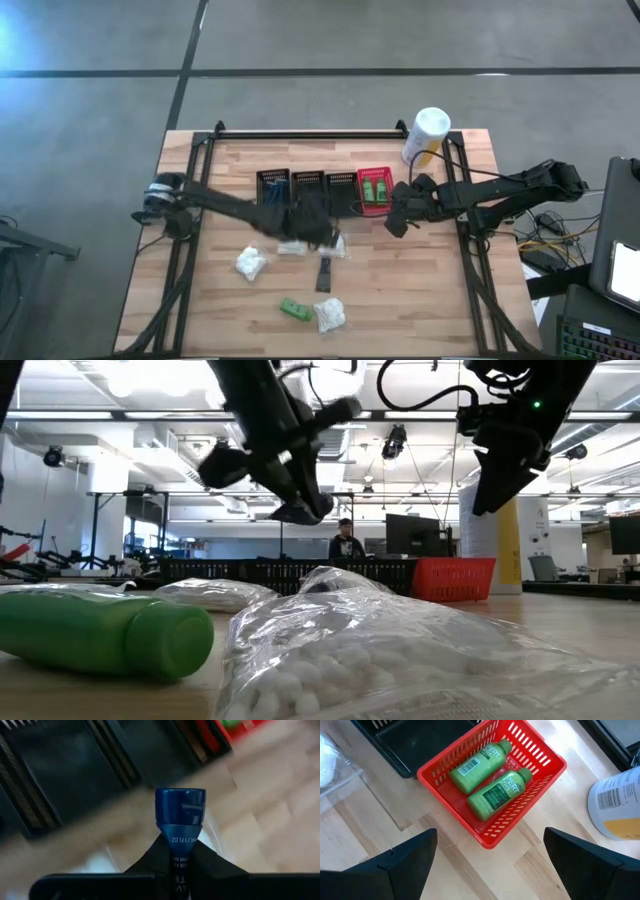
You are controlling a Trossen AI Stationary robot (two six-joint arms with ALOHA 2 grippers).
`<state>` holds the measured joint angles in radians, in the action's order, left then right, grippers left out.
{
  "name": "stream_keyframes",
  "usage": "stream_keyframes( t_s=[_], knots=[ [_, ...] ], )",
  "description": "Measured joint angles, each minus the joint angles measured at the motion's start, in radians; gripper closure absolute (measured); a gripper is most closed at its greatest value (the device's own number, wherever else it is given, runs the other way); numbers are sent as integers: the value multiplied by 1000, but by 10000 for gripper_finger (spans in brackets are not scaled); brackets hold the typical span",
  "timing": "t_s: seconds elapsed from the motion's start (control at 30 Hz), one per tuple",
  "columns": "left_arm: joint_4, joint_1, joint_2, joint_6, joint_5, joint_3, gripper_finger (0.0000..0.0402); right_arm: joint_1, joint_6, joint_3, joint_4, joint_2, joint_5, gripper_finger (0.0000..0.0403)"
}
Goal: Pick & Place Travel size toiletries
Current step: Put the blue shave cream into the middle black bin
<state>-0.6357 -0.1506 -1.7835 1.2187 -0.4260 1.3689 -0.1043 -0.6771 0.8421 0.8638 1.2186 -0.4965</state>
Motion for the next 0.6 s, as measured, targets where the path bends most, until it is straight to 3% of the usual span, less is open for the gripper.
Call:
stream_keyframes(
  t_s=[0.4, 0.6],
  knots=[
    [5, 312, 5, -263, 118, -2, 364, 0, -47, 0, 56, 0, 1, 39],
    [77, 393, 2, -267, 238, -81, 361, 0, -82, 0, 75, 0, 1, 39]
  ],
)
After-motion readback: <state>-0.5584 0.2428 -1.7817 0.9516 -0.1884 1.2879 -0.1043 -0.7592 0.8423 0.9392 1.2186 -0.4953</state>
